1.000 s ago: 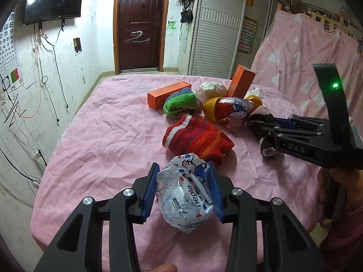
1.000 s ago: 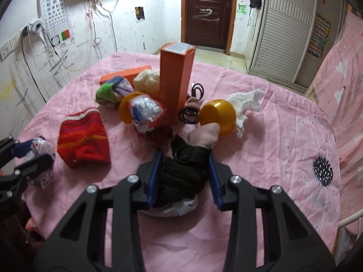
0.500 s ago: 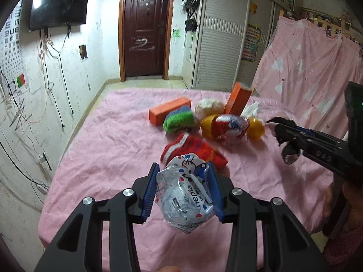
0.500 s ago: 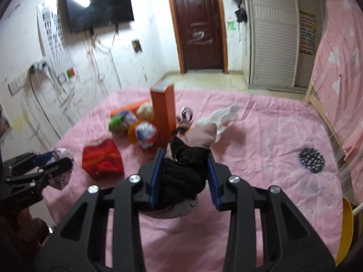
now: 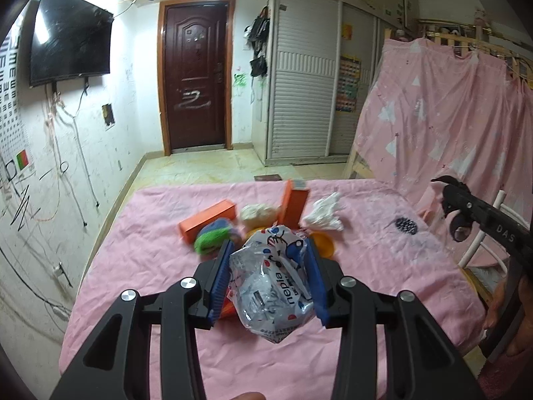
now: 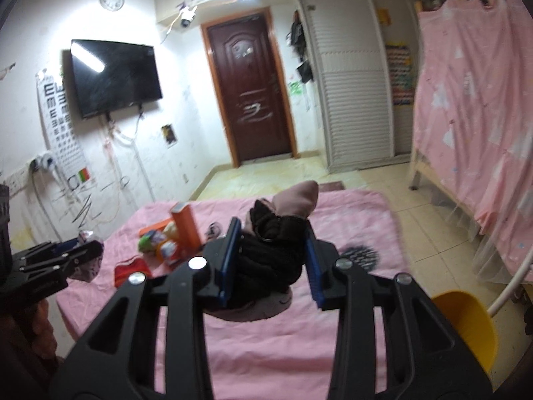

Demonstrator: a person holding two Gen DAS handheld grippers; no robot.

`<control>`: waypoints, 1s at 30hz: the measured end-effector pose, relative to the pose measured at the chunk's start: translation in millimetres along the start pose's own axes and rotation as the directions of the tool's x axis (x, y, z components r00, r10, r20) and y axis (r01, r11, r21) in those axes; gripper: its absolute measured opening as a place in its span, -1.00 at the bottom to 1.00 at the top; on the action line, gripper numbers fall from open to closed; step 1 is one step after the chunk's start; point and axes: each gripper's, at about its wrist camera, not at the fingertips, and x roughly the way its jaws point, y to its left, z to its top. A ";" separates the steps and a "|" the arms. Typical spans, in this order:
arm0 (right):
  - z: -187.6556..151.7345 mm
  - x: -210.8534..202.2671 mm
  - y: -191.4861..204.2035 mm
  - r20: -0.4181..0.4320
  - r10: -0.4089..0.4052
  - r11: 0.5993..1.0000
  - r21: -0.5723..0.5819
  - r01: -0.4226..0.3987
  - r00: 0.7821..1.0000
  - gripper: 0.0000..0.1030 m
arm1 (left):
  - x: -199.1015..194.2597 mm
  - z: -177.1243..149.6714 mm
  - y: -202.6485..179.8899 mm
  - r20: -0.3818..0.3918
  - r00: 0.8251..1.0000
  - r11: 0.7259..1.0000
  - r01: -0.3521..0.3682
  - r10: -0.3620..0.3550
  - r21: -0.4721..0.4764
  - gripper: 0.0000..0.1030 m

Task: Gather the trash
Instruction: 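Carry both items to the yellow bin and open both tools to drop them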

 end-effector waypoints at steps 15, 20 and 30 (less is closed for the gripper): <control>10.6 -75.8 -97.2 0.147 -0.247 0.965 0.129 0.229 0.958 -0.33 | 3.3 27.5 -76.4 0.040 0.992 0.991 0.120 -0.123 0.058 -0.31; 5.3 -89.6 -125.5 0.144 -0.330 0.936 0.175 0.304 0.933 -0.31 | 5.9 35.3 -113.3 0.031 0.979 0.976 0.199 -0.202 0.094 -0.31; -6.5 -91.1 -162.8 0.092 -0.391 0.900 0.247 0.360 0.916 0.18 | 21.3 36.1 -187.8 -0.042 0.948 0.934 0.317 -0.314 0.168 -0.31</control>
